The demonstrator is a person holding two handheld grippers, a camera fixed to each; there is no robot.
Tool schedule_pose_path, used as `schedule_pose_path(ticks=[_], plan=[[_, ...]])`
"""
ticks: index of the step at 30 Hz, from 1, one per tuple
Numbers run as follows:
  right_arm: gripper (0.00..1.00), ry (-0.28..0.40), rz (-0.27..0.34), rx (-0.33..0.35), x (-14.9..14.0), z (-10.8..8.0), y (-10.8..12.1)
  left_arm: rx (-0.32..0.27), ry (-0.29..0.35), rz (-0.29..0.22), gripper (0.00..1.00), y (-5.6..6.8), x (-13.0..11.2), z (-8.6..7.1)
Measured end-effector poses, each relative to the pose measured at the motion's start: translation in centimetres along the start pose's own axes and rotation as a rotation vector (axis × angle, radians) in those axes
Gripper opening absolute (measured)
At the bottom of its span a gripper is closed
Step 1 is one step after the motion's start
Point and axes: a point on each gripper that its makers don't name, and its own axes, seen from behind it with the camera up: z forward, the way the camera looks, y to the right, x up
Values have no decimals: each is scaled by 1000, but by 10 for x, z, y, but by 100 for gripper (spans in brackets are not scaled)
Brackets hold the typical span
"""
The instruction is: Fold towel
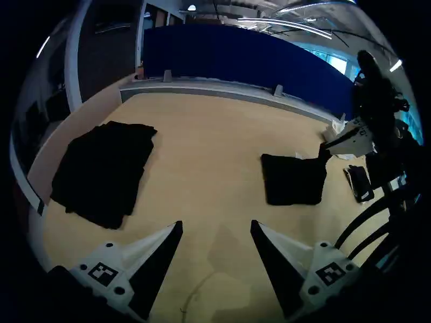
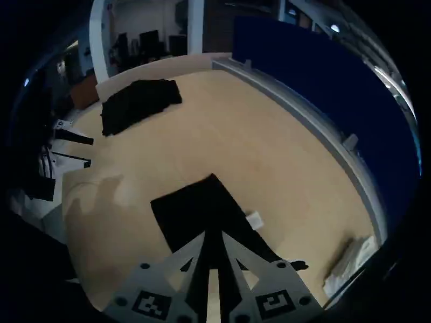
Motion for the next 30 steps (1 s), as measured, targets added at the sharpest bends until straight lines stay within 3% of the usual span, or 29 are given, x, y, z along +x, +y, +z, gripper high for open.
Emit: schedule_pose_path(ticks=[9,15,30], plan=[[7,-51,-94,118,12,76,-63,0,-1,-41,93,-4,-10,-2],[7,-97,-90,167,-2,114,-86,3,-5,-49,93,-8,-16,-3],[10,-94,-60,175,1,115,-86,0,-8,-39,93,-12,-19,-1]])
